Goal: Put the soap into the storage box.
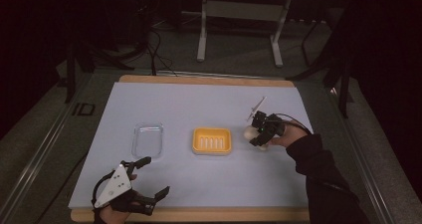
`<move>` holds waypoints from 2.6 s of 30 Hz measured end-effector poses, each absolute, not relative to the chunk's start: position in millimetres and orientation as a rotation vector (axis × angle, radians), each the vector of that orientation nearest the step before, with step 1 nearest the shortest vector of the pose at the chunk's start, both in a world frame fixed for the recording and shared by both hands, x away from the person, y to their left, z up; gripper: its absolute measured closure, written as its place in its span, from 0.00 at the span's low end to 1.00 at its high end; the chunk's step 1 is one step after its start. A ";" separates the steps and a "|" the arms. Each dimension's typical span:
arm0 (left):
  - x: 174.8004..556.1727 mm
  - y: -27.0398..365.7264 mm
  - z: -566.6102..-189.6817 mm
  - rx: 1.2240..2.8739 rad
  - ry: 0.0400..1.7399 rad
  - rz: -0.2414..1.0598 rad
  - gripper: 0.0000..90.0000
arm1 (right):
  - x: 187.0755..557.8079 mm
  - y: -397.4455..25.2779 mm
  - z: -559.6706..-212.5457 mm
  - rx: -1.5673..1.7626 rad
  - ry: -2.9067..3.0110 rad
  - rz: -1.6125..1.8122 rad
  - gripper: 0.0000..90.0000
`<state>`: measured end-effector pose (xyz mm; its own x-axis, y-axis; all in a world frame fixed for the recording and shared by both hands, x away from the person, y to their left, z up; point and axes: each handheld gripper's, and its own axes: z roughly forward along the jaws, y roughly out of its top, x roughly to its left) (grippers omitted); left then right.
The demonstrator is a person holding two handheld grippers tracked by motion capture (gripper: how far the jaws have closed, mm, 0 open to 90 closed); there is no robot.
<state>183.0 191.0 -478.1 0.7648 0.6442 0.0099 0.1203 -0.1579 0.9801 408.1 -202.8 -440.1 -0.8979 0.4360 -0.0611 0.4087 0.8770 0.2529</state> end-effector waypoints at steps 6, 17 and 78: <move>183.1 191.1 -478.1 1.693 0.610 0.513 0.01 | 406.9 -199.7 -441.8 0.575 2.973 0.384 0.55; 182.9 191.2 -478.1 1.693 0.609 0.513 0.01 | 402.9 -190.8 -435.5 0.402 3.013 0.443 0.55; 180.2 194.6 -478.0 1.686 0.615 0.512 0.01 | 411.0 -107.2 -415.8 0.009 3.036 0.640 0.55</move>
<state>180.2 194.6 -478.0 0.7625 0.6469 0.0049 0.1218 -0.1510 0.9810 411.0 -107.2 -415.8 -0.9992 0.0140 -0.0370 -0.0021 0.9149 0.4036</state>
